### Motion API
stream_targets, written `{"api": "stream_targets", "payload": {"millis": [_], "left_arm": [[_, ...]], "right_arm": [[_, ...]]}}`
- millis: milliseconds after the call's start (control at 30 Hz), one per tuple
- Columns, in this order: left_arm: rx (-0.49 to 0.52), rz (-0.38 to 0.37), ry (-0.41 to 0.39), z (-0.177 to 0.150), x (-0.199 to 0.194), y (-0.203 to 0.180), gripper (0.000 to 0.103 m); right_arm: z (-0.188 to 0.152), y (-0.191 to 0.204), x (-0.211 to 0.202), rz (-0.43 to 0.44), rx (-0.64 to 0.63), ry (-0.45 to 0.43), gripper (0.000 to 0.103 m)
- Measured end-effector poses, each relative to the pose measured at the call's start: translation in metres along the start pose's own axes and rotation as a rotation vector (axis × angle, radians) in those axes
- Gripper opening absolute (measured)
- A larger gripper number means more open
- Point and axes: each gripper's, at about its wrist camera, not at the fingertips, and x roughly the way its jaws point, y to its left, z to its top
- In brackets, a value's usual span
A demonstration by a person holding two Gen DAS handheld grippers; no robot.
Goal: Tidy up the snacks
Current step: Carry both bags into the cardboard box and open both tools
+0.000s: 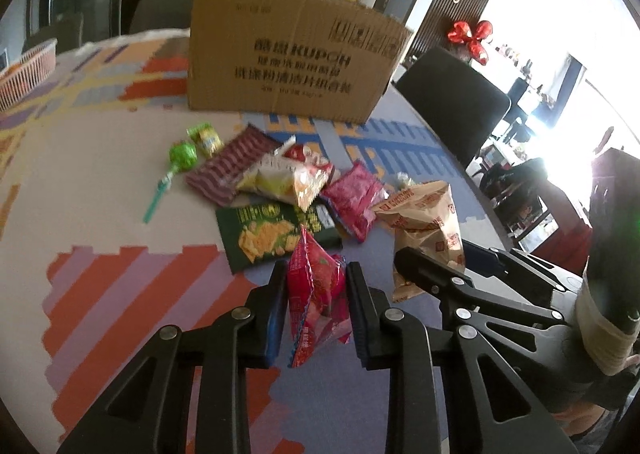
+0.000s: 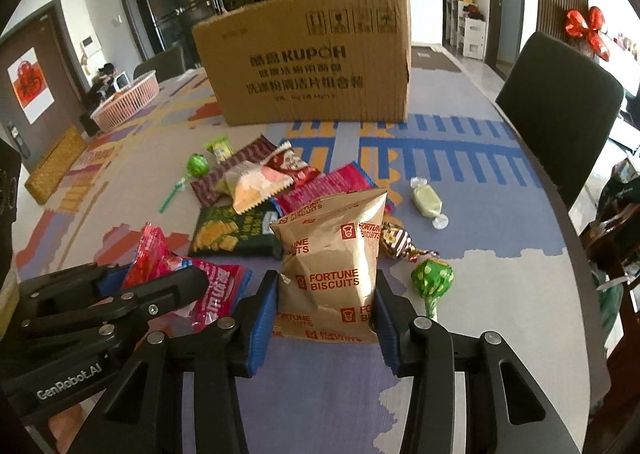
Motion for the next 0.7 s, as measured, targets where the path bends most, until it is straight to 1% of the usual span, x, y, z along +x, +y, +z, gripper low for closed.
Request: {"api": "stream_targets", "payload": {"millis": [233, 400, 700], "left_arm": [[0.043, 0.041, -0.075, 0.014, -0.016, -0.002, 0.029], [0.065, 0.059, -0.120, 0.026, -0.028, -0.004, 0.029], [0.100, 0.080, -0.236, 0.069, -0.051, -0.008, 0.029]], "right_arm": [[0.009, 0.002, -0.021, -0.001, -0.014, -0.061, 0.046], [0.023, 0.005, -0.032, 0.001, -0.028, -0.109, 0.046], [0.061, 0.007, -0.046, 0.012, -0.033, -0.206, 0.046]]}}
